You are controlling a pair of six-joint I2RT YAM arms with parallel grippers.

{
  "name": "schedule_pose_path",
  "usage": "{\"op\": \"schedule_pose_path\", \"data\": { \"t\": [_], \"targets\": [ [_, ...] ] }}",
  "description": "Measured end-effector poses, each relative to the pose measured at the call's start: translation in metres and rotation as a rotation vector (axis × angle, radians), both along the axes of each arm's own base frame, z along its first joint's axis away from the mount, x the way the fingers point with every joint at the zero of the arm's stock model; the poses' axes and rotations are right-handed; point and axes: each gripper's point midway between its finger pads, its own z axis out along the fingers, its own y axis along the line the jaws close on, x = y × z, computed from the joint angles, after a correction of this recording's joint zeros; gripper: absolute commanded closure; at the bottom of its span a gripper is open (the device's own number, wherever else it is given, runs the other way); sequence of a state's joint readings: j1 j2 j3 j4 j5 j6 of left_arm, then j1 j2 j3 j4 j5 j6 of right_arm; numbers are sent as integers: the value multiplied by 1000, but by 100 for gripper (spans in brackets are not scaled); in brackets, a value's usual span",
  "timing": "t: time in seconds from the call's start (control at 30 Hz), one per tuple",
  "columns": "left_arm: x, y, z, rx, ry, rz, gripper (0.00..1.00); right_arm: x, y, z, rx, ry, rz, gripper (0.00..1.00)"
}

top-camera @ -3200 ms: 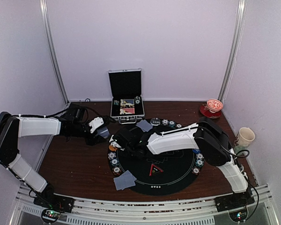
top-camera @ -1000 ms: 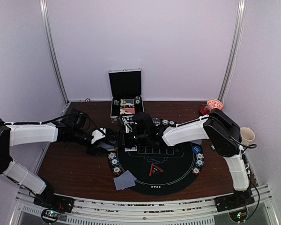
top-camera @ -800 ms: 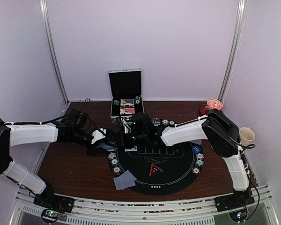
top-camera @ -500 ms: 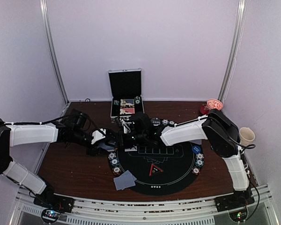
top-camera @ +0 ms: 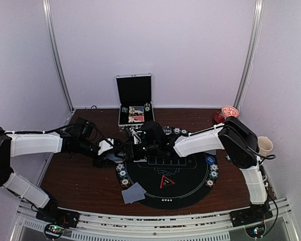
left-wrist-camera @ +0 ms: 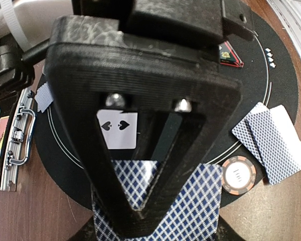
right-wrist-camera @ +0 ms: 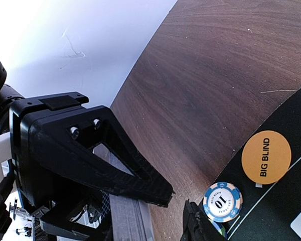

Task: Distribute texas hold em gaming equipment
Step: Pick up the poker card from the face-down deck piles.

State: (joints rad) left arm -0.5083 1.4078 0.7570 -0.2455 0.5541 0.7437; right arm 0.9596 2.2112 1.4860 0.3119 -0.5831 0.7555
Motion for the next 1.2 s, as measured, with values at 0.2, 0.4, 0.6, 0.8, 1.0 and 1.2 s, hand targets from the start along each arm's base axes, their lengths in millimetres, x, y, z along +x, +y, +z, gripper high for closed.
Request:
{"op": "schedule_pose_path", "data": {
  "t": [0.2,0.4,0.6,0.8,1.0,1.2],
  "targets": [
    [0,0,0,2,-1,1,44,0,-6,2,-17,-10,-5,69],
    [1,1,-1,8,-6,7,44,0,-13,7,-24,-20,-13,77],
    [3,1,-1,12,-10,12,44,-2,-17,11,-32,-32,-14,88],
    [2,-1,0,4,-13,4,44,-5,-24,14,-40,-40,-16,95],
    [0,-3,0,-1,-10,-6,44,-7,-26,14,-43,-41,-14,84],
    [1,-3,-1,3,-9,-2,44,-4,-31,12,-54,-32,-27,80]
  ]
}}
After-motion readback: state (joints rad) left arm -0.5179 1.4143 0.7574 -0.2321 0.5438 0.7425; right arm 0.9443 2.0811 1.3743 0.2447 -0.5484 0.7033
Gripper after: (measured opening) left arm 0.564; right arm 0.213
